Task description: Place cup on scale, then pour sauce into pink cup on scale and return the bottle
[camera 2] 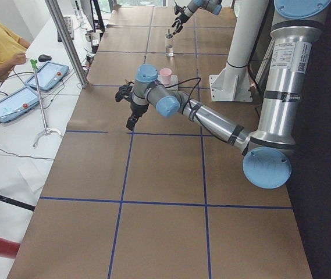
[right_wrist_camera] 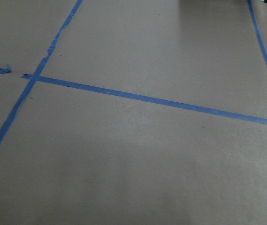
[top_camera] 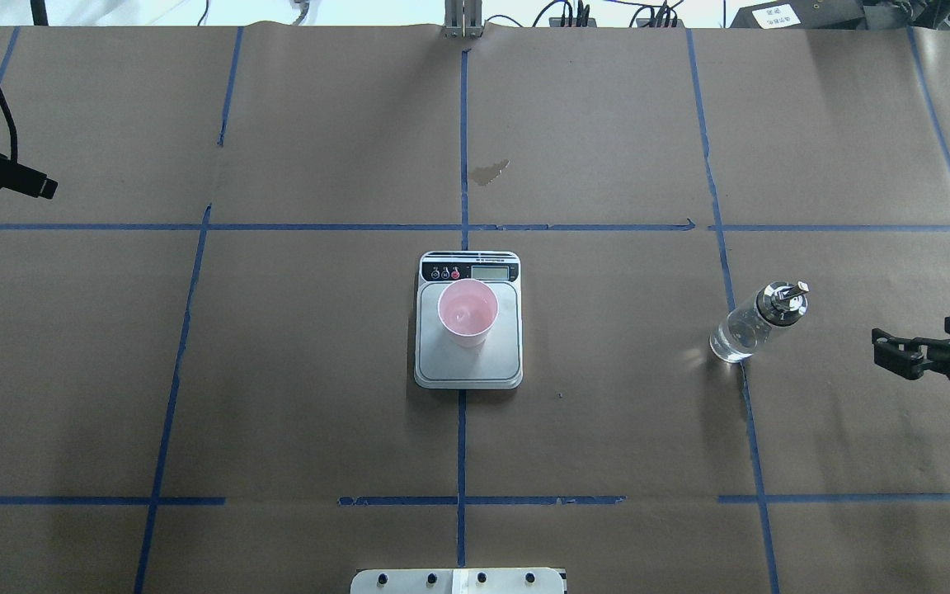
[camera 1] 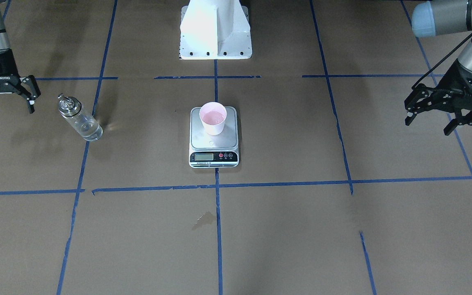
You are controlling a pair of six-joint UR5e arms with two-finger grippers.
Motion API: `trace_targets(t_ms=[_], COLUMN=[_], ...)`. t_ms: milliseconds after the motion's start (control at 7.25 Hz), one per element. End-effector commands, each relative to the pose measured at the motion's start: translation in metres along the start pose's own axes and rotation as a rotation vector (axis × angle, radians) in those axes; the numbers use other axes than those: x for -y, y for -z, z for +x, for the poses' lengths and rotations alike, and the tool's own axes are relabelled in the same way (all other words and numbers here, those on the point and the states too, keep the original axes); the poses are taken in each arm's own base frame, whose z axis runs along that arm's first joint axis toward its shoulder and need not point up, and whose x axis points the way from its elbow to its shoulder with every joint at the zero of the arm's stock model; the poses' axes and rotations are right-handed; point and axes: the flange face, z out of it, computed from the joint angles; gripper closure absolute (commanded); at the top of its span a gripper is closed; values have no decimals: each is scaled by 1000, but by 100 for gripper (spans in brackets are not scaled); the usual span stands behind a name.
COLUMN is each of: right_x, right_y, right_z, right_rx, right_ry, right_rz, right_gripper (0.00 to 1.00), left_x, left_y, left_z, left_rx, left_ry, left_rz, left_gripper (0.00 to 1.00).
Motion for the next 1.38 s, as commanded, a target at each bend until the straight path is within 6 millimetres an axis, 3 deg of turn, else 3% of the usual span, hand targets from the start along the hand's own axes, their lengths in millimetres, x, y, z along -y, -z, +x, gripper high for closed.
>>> trace_targets(t_ms=[0,138,414,552,690,966,1103,1241], right_x=[49,79,146,158,171,149,145,128], right_y=[-12,-21,-10,-1,12,9,10,15], right_z=[80,126,188,212,231,252,256,260], right_rx=[20,21,45,58,100,119,114,90], right_ry=[29,39,21,20,-33,-102,-122,-121], right_rz=[-77,-126,-283,-354,-417,-533,-549,-549], right_gripper=[0,0,0,0,0,0,0,0], left_x=[-12,-31,-40,-51,-60,-74,-77,-79], left_y=[-17,-25,-13,-9,-6,24,29,24], left_z=[-11,-32,-149,-197,-219,-253,-249,-251], left_rx=[-55,-105,-24,1,-25,1,9,11], left_ry=[17,-19,-69,-54,12,178,207,208], left_rz=[-70,-125,-115,-120,-148,-206,-236,-244], left_gripper=[0,0,0,0,0,0,0,0])
